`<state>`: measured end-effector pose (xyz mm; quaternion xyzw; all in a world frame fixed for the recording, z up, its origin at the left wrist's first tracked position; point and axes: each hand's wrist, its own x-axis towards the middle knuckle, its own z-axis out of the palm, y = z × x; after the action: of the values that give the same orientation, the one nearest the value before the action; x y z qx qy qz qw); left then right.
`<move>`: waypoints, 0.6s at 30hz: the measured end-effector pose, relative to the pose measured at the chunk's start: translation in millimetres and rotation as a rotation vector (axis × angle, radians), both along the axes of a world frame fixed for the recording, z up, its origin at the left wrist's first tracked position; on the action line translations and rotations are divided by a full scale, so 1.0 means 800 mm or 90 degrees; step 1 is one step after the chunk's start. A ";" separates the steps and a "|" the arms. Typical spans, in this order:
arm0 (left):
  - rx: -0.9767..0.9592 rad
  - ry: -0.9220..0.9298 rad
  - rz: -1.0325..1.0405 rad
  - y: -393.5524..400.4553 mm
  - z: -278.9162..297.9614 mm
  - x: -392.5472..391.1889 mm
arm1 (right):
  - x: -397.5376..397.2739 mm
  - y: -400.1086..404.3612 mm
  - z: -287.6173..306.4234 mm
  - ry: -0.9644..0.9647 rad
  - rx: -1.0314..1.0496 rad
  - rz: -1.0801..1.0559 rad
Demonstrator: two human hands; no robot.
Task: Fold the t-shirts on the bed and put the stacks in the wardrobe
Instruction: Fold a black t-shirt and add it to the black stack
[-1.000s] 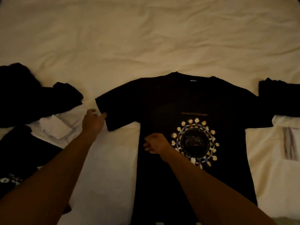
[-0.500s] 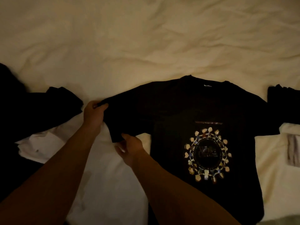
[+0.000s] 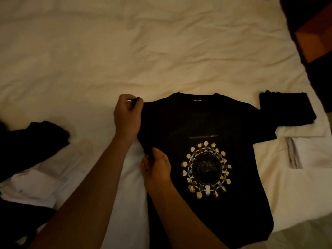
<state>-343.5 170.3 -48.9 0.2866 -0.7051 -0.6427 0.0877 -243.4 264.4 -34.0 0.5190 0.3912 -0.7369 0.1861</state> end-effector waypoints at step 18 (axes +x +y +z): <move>-0.178 -0.284 -0.549 0.256 -0.068 -0.030 | -0.061 0.256 -0.093 -0.126 0.025 0.234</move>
<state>-367.4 374.9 -103.1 0.0852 -0.8400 -0.4430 -0.3014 -291.9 468.9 -108.5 0.5125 0.4731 -0.6281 0.3448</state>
